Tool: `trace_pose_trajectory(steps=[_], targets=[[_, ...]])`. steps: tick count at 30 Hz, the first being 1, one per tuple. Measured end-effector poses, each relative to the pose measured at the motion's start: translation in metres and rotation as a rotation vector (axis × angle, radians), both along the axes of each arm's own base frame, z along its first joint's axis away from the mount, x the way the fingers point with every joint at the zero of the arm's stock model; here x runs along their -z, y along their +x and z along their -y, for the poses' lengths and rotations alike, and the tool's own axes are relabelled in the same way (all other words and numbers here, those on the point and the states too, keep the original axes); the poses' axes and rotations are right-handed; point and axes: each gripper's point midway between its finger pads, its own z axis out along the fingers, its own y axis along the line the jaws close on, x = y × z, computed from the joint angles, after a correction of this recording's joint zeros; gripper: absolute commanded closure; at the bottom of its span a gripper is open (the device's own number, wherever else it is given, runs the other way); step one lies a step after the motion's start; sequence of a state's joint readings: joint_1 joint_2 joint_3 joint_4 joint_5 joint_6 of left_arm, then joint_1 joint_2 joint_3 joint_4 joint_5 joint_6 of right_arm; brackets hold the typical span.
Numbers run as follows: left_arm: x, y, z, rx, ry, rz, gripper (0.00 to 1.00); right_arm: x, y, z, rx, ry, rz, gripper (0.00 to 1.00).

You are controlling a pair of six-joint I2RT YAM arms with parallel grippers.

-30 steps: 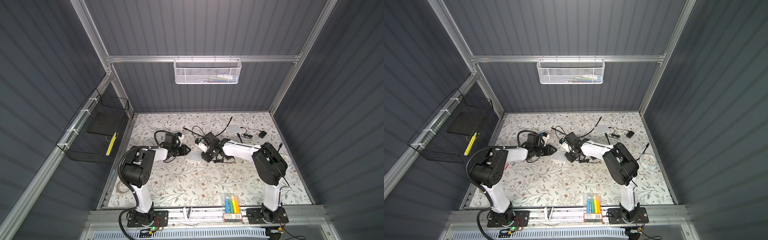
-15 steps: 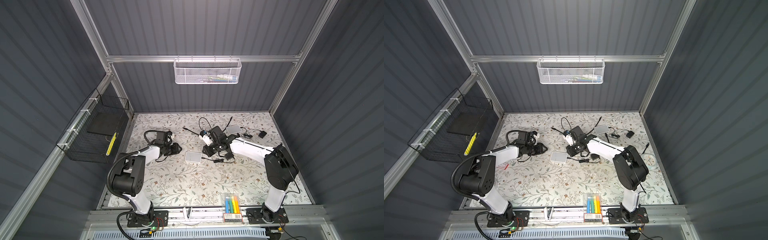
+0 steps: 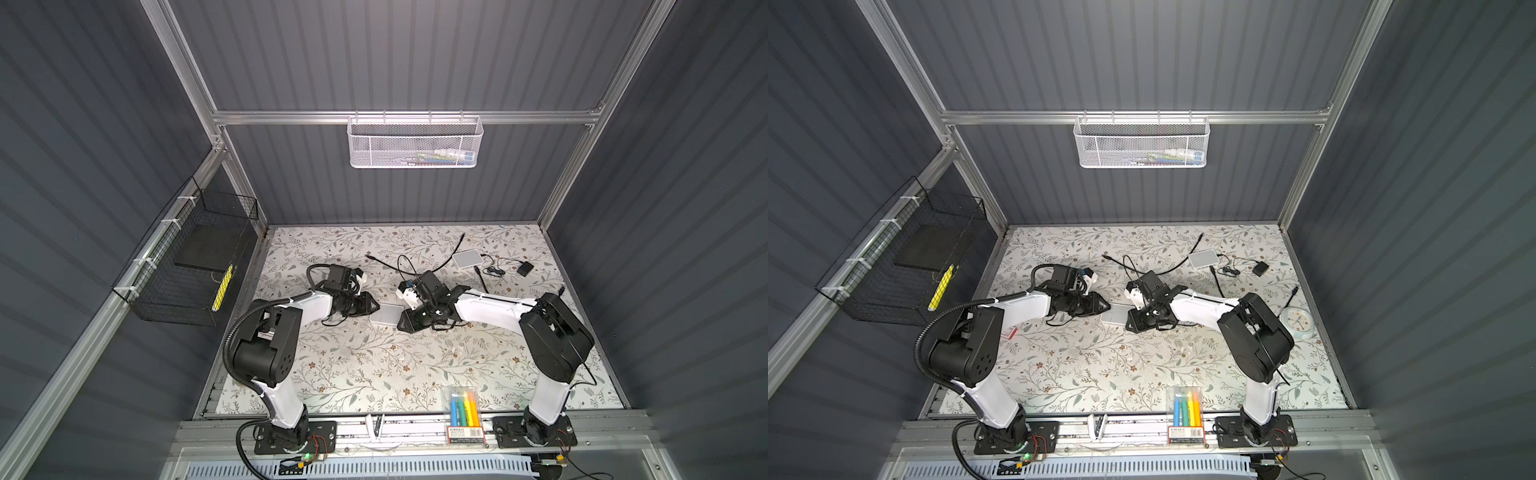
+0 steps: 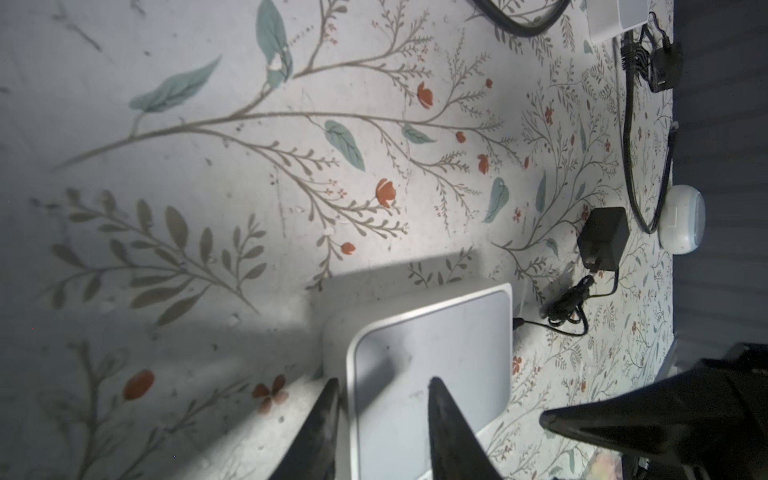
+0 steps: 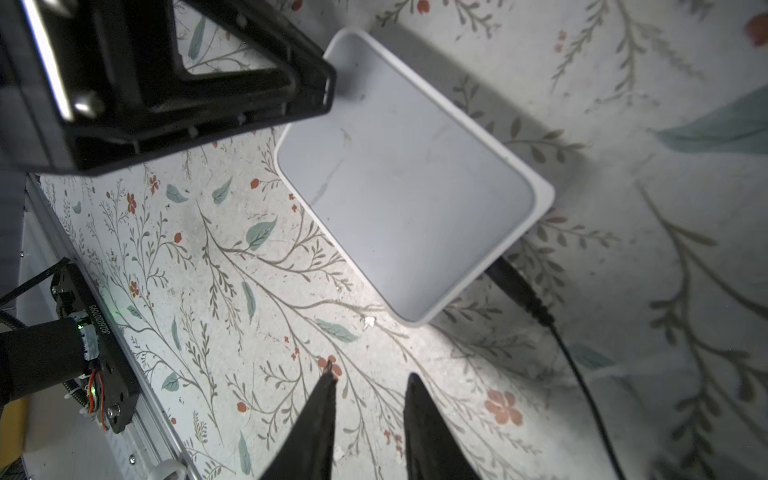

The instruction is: Insert the plug into the switch port

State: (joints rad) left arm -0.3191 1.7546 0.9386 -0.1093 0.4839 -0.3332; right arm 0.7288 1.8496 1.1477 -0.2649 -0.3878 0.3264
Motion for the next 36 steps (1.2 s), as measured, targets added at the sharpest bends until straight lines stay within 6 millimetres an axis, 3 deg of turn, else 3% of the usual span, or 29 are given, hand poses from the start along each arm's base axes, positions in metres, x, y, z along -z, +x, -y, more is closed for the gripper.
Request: trace_pose_trajectory(steps=[10,20,24,28,32,34,36], targets=[[0.0,0.001,-0.001,-0.007,0.004,-0.004,0.64,0.024,0.013,-0.006,0.044,-0.023,-0.024,0.69],[-0.006,-0.009,-0.018,-0.074,0.047,0.017,0.63,0.009,0.052,-0.022,0.047,0.019,0.038,0.69],[-0.011,-0.009,-0.02,-0.091,0.05,0.025,0.56,0.003,0.069,-0.025,0.04,0.05,0.065,0.69],[-0.017,-0.006,-0.032,-0.124,0.066,0.037,0.51,0.006,0.068,-0.017,0.005,0.029,0.078,0.67],[-0.026,0.004,-0.061,-0.204,0.102,0.065,0.49,0.004,0.06,0.004,-0.032,-0.031,0.094,0.63],[-0.035,0.008,-0.074,-0.241,0.115,0.09,0.47,-0.006,0.07,0.017,-0.035,-0.063,0.141,0.61],[-0.045,0.012,-0.085,-0.274,0.124,0.118,0.46,-0.017,0.093,0.029,-0.023,-0.1,0.192,0.6]])
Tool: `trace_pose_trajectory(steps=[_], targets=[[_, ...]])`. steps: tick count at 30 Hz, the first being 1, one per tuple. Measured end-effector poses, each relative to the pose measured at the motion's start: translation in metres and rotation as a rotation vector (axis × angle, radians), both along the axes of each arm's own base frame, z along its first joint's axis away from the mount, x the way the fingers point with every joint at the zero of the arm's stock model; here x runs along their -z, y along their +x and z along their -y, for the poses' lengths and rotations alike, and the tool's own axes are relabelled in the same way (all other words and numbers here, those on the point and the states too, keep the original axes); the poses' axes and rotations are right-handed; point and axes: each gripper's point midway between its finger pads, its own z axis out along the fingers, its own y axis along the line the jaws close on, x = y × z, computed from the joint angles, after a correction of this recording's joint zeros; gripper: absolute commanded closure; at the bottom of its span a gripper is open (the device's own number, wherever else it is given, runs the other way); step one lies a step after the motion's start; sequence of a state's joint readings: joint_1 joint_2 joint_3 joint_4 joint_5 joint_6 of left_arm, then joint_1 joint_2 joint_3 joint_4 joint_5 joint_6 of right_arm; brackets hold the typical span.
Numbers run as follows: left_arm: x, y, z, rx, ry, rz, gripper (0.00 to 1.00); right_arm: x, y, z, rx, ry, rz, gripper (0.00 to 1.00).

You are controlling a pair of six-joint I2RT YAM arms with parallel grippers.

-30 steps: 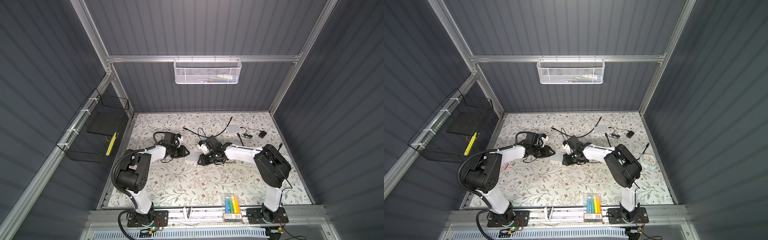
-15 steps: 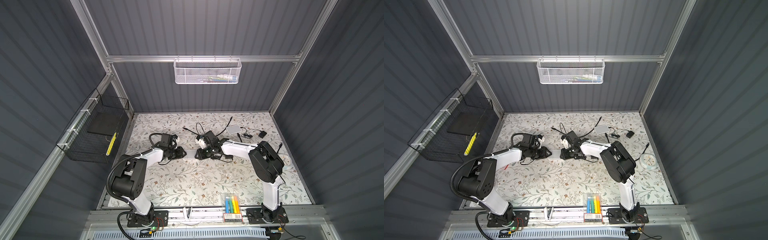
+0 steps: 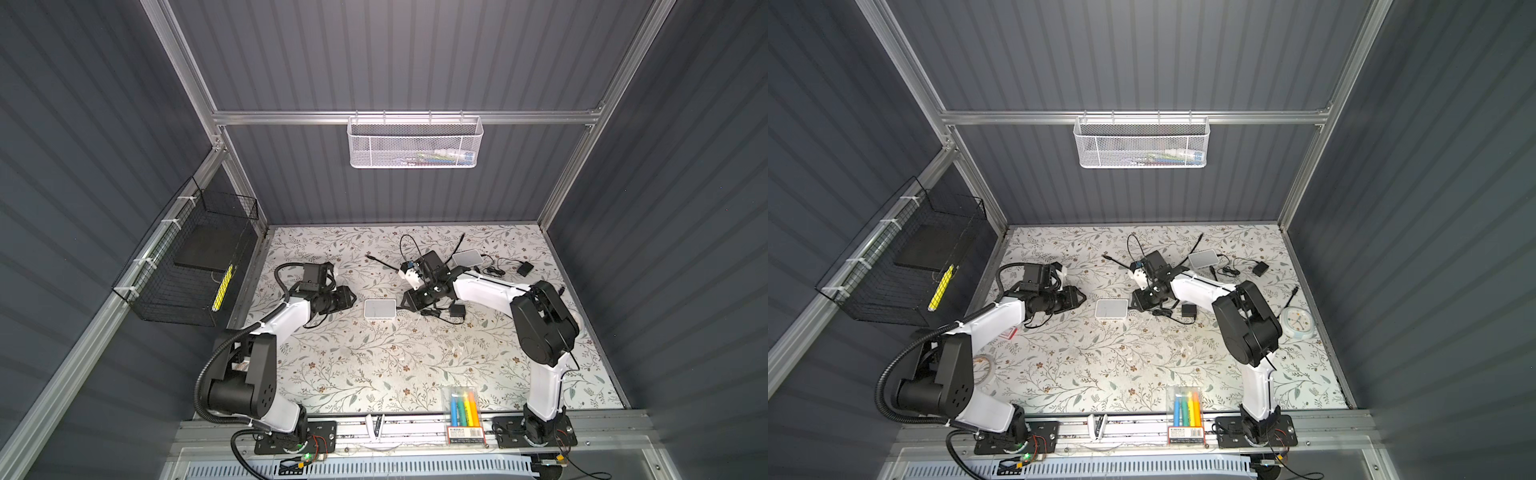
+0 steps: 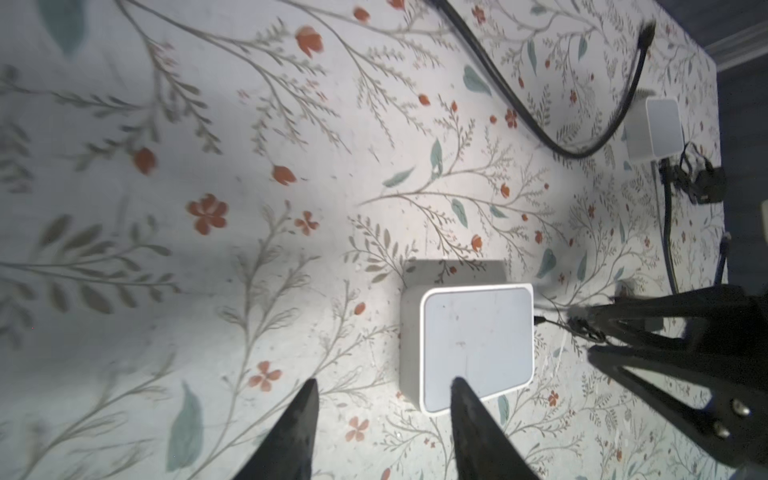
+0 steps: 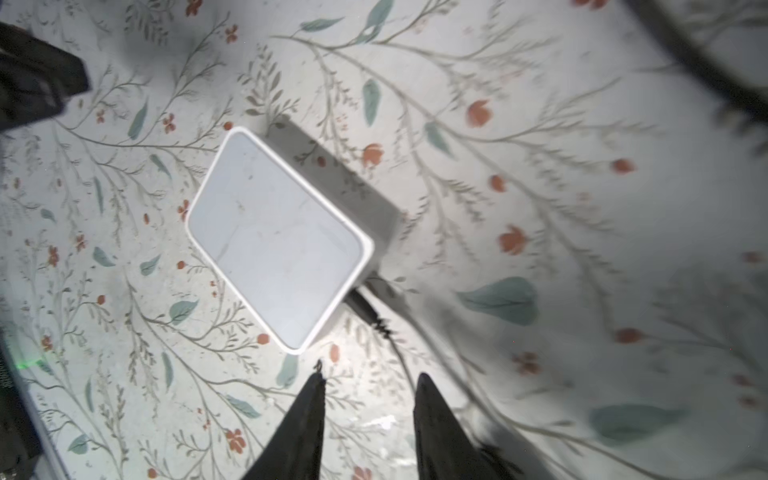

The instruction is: Insert the plug into the switch port

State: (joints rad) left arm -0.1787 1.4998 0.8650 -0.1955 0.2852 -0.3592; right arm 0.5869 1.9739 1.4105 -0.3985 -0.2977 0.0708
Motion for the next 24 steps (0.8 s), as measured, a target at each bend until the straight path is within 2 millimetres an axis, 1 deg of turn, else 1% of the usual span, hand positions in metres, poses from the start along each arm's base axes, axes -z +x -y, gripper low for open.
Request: trace_pose_trajectory(steps=[3,4,5,7,9,11,13,14,16,18,22,24], targets=[[-0.02,0.002,-0.007,-0.021,0.004,0.056,0.44,-0.019,0.048,0.013,0.021,-0.04,0.107,0.58],[-0.03,0.001,-0.008,-0.024,0.005,0.083,0.43,-0.024,0.065,0.018,0.026,-0.055,0.147,0.57],[-0.04,0.001,-0.009,-0.025,0.005,0.111,0.43,-0.025,0.078,0.021,0.028,-0.072,0.172,0.57],[-0.062,-0.002,-0.012,-0.031,0.009,0.179,0.42,-0.023,0.106,0.028,0.021,-0.112,0.215,0.57],[-0.08,-0.007,-0.015,-0.04,0.013,0.235,0.41,-0.014,0.127,0.03,-0.001,-0.151,0.236,0.57],[-0.091,-0.012,-0.02,-0.052,0.017,0.269,0.4,-0.001,0.142,0.029,-0.038,-0.19,0.247,0.56],[-0.094,-0.018,-0.026,-0.067,0.034,0.286,0.39,0.016,0.15,0.027,-0.082,-0.229,0.244,0.56],[-0.094,-0.02,-0.028,-0.071,0.04,0.287,0.39,0.023,0.151,0.026,-0.103,-0.245,0.239,0.56],[-0.09,-0.023,-0.034,-0.082,0.057,0.279,0.39,0.038,0.147,0.026,-0.15,-0.279,0.218,0.56],[-0.087,-0.024,-0.037,-0.089,0.067,0.269,0.39,0.047,0.142,0.026,-0.187,-0.292,0.198,0.55],[-0.082,-0.023,-0.042,-0.093,0.077,0.255,0.39,0.04,0.139,0.019,-0.234,-0.277,0.202,0.54],[-0.076,-0.021,-0.043,-0.095,0.083,0.238,0.39,0.038,0.137,0.015,-0.252,-0.275,0.206,0.54]])
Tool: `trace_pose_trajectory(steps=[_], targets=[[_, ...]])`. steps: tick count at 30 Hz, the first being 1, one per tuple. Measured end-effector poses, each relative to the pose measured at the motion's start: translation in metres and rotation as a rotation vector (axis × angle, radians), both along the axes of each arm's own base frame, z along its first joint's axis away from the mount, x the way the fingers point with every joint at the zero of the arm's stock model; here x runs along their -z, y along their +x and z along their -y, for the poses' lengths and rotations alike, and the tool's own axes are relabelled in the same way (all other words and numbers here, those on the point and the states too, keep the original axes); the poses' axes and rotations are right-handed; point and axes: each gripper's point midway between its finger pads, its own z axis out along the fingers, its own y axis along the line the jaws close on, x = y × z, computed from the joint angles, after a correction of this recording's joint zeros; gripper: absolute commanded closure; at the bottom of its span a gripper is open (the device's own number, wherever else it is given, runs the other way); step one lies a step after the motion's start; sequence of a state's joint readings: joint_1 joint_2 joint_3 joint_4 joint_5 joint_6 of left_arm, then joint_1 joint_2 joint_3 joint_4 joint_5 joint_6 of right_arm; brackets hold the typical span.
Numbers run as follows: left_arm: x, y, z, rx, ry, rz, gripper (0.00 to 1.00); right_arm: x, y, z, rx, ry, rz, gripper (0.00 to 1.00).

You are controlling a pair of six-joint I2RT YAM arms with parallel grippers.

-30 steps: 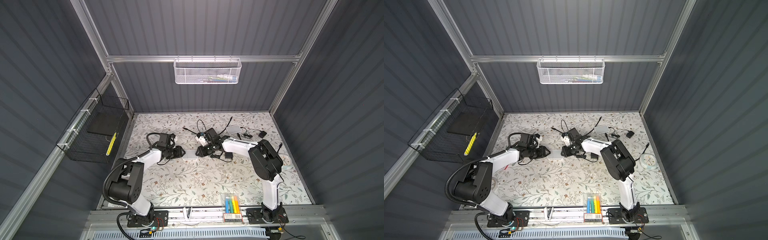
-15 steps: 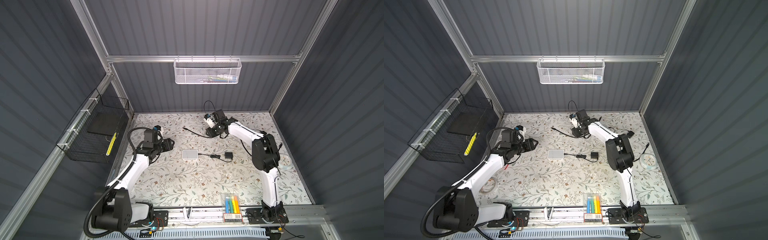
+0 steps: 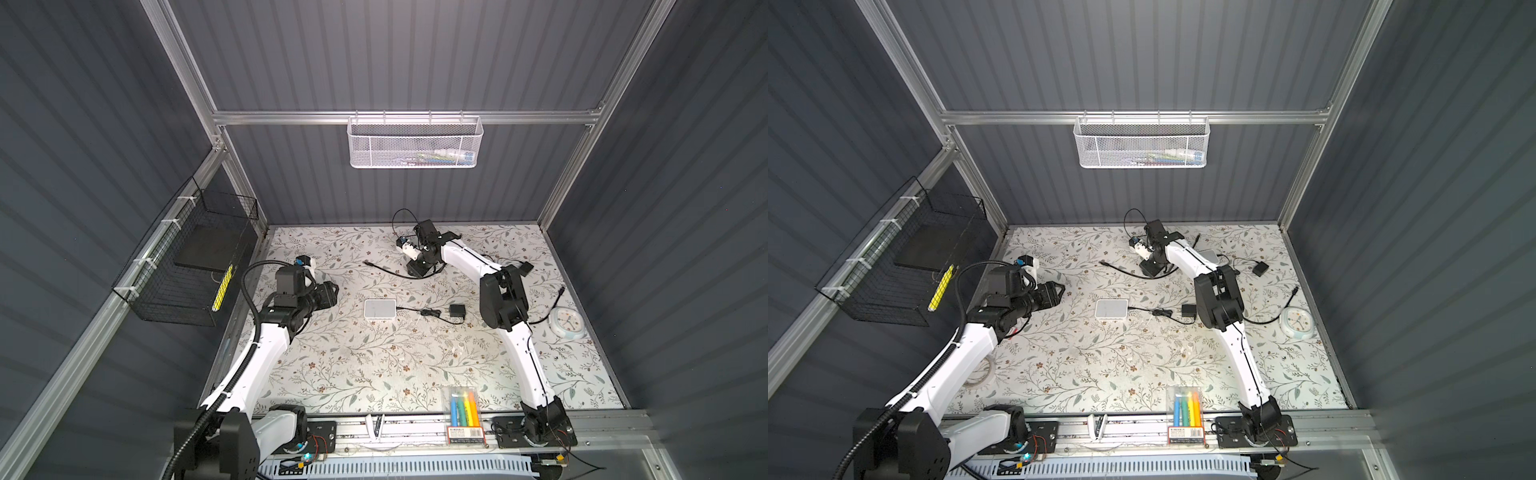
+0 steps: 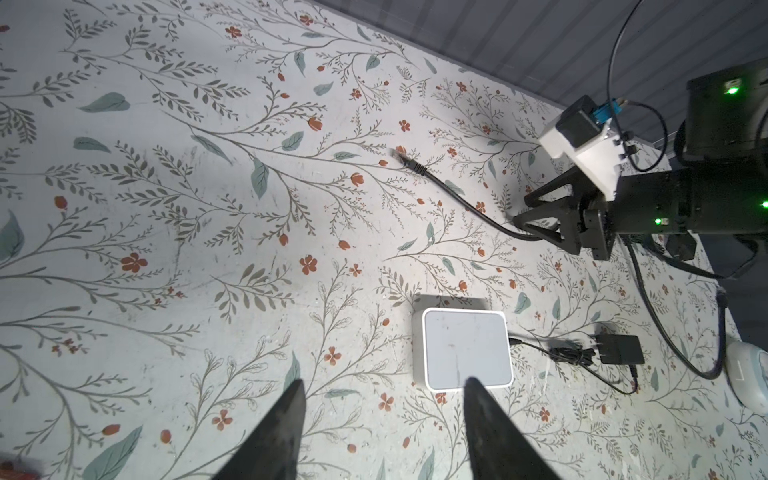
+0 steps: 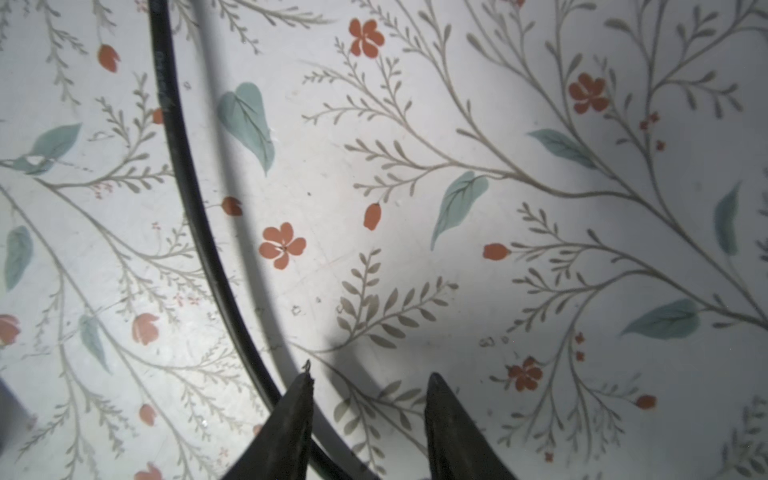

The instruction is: Insert the plug into the switch port

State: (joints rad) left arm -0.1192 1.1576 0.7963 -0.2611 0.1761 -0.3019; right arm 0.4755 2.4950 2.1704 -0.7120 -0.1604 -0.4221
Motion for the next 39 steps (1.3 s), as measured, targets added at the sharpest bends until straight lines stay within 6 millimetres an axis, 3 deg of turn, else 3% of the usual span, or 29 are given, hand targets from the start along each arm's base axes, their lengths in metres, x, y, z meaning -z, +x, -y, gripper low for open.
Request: trace_pose_trajectory(steps=[5,22,29,39], targets=[[0.012,0.003,-0.003,-0.004,0.001,-0.037,0.39,0.002,-0.01,-0.007,-0.023,-0.014,-0.016,0.54],[0.022,0.006,0.002,0.027,-0.039,-0.04,0.39,0.01,-0.022,-0.016,-0.03,-0.02,-0.043,0.55],[0.026,0.004,0.002,0.032,-0.047,-0.046,0.39,0.011,-0.028,-0.025,-0.046,-0.008,-0.053,0.69],[0.029,0.002,0.005,0.043,-0.061,-0.046,0.4,0.01,-0.029,-0.026,-0.068,0.002,-0.055,0.96]])
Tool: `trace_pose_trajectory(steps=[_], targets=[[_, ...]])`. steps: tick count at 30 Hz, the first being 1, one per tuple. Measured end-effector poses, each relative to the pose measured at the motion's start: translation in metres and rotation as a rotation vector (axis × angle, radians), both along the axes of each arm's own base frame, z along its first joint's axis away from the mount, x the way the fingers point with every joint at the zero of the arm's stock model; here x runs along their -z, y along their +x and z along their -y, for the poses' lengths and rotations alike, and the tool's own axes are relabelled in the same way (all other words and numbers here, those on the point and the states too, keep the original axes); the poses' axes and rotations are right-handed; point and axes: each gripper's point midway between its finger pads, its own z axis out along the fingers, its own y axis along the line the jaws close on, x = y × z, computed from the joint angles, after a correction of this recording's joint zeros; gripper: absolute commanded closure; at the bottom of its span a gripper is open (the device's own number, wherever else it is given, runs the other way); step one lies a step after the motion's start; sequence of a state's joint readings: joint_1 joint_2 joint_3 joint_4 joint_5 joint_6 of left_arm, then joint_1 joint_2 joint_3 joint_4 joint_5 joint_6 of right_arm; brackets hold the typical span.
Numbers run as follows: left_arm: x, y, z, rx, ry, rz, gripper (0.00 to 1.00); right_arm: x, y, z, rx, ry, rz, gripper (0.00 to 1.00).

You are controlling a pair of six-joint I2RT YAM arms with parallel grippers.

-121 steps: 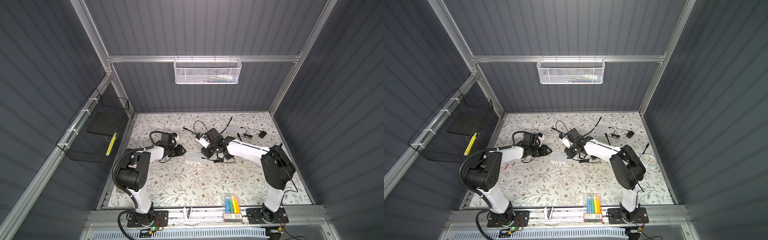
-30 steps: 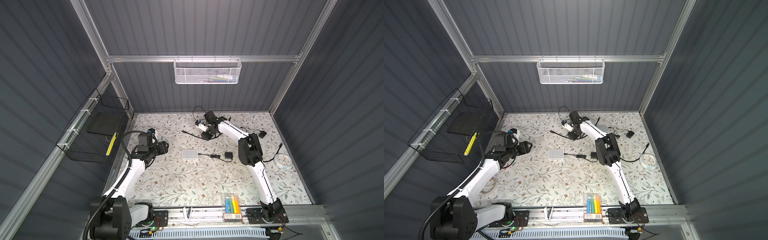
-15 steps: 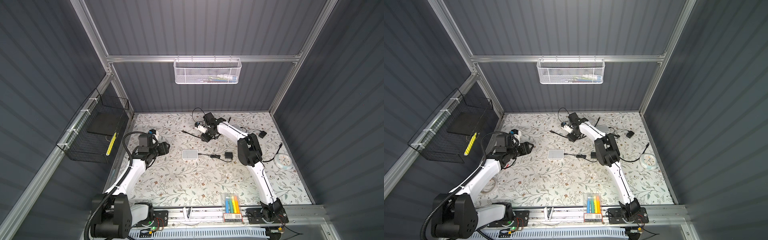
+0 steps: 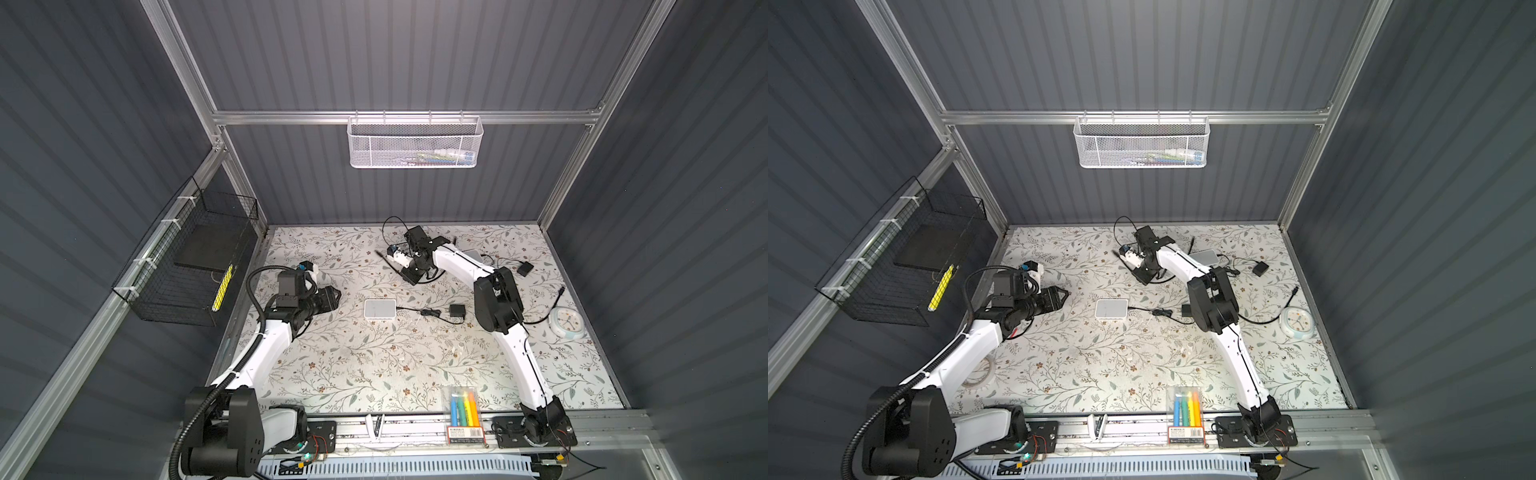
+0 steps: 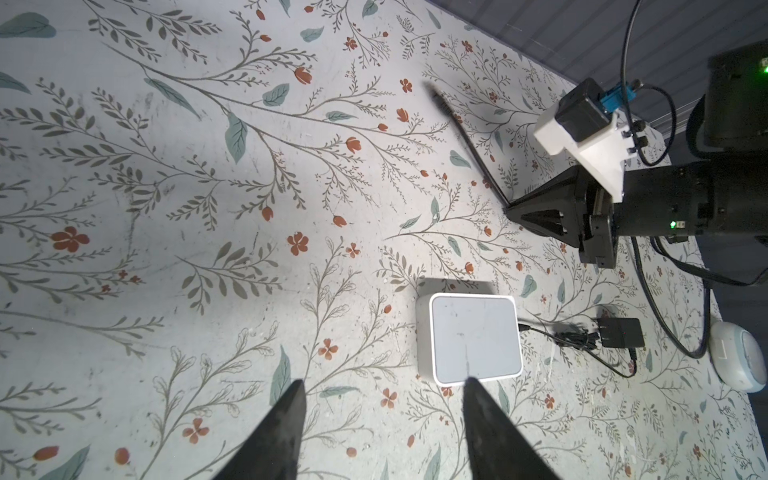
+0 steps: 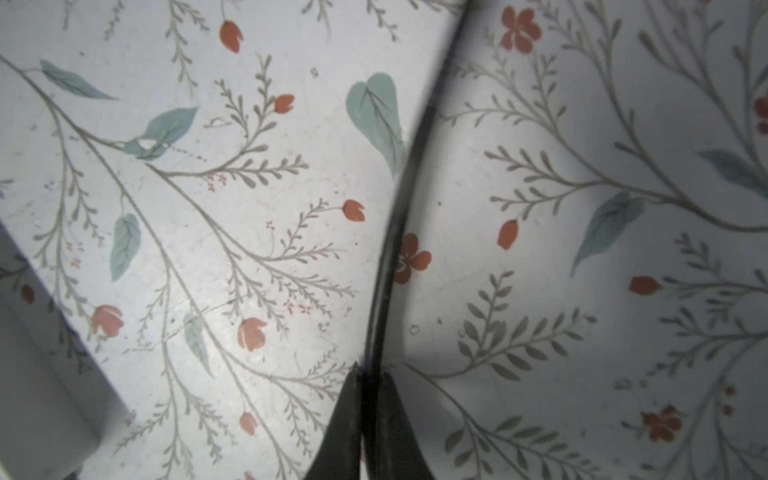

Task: Insert the plug into the switch port
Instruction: 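Lift the black cable with the right gripper and carry it toward the table centre, then bring the cable's network plug toward the left gripper while the left reaches for it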

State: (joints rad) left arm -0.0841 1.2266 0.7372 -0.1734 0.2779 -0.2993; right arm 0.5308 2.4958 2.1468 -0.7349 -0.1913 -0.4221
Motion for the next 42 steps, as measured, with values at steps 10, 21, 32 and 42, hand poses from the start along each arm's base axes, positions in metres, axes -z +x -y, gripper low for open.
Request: trace_pose_trajectory(steps=[10,21,32,42], targets=[[-0.005,-0.003,0.001,-0.003,-0.014,0.015,0.4,-0.006,-0.002,-0.003,-0.106,-0.018,0.046,1.0],[-0.023,-0.007,0.005,-0.005,-0.064,0.063,0.38,-0.119,-0.013,-0.021,-0.201,0.001,0.273,1.0],[-0.055,0.004,0.028,0.068,-0.328,0.124,0.33,-0.12,-0.094,-0.012,-0.239,-0.11,0.344,1.0],[-0.031,0.018,0.041,0.13,-0.494,0.02,0.35,-0.136,-0.148,0.016,-0.193,-0.102,0.399,1.0]])
